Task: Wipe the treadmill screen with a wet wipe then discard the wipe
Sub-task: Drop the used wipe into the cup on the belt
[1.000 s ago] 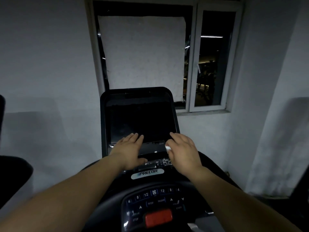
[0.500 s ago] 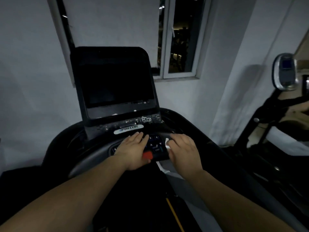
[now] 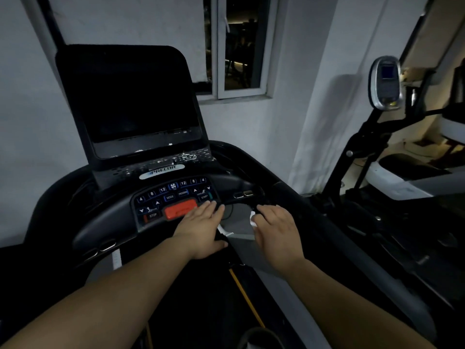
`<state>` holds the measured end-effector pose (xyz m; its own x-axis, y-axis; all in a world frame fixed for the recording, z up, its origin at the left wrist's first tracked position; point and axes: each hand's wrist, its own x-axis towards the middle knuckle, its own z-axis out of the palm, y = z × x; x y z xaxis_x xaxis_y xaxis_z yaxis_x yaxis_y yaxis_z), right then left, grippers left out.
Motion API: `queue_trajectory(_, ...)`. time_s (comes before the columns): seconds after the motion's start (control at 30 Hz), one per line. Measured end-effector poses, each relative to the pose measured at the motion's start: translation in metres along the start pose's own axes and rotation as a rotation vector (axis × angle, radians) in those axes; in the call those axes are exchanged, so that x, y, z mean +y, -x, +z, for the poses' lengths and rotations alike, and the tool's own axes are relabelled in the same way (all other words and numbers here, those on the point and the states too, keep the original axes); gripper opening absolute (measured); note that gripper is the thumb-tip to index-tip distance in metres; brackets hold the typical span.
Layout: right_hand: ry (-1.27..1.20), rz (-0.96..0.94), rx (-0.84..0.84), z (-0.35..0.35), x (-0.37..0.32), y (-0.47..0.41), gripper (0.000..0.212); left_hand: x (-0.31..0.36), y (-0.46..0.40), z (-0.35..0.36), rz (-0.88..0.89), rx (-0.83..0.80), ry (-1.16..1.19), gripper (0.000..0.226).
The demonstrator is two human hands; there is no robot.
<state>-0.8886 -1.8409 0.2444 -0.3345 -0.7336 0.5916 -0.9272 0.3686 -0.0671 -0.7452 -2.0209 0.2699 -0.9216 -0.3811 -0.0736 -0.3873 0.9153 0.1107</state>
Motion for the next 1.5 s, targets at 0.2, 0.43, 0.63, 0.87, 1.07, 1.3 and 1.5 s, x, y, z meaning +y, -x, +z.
queue_trajectory(0.2, -0.027, 0.029, -0.085, -0.013, 0.035, 0.057, 0.019, 0.057, 0.017, 0.027, -0.04, -0.038, 0.001, 0.106)
queue_trajectory(0.43, -0.086, 0.014, -0.135, -0.023, 0.076, 0.133, 0.015, 0.133, 0.046, 0.068, -0.099, -0.114, 0.021, 0.103)
queue_trajectory(0.63, -0.127, 0.004, -0.184, -0.018, 0.094, 0.189, 0.025, 0.171, 0.062, 0.108, -0.137, -0.175, 0.055, 0.104)
queue_trajectory(0.87, -0.118, 0.052, -0.232, 0.004, 0.103, 0.221, 0.021, 0.178, 0.063, 0.147, -0.151, -0.279, 0.074, 0.104)
queue_trajectory(1.07, -0.11, 0.087, -0.299, 0.053, 0.099, 0.256, 0.022, 0.162, 0.061, 0.203, -0.162, -0.379, 0.149, 0.102)
queue_trajectory(1.3, -0.13, 0.141, -0.4, 0.127, 0.094, 0.307, 0.014, 0.139, 0.065, 0.289, -0.183, -0.5, 0.176, 0.101)
queue_trajectory(1.5, -0.194, 0.173, -0.517, 0.185, 0.096, 0.349, 0.011, 0.125, 0.06, 0.369, -0.182, -0.54, 0.187, 0.101)
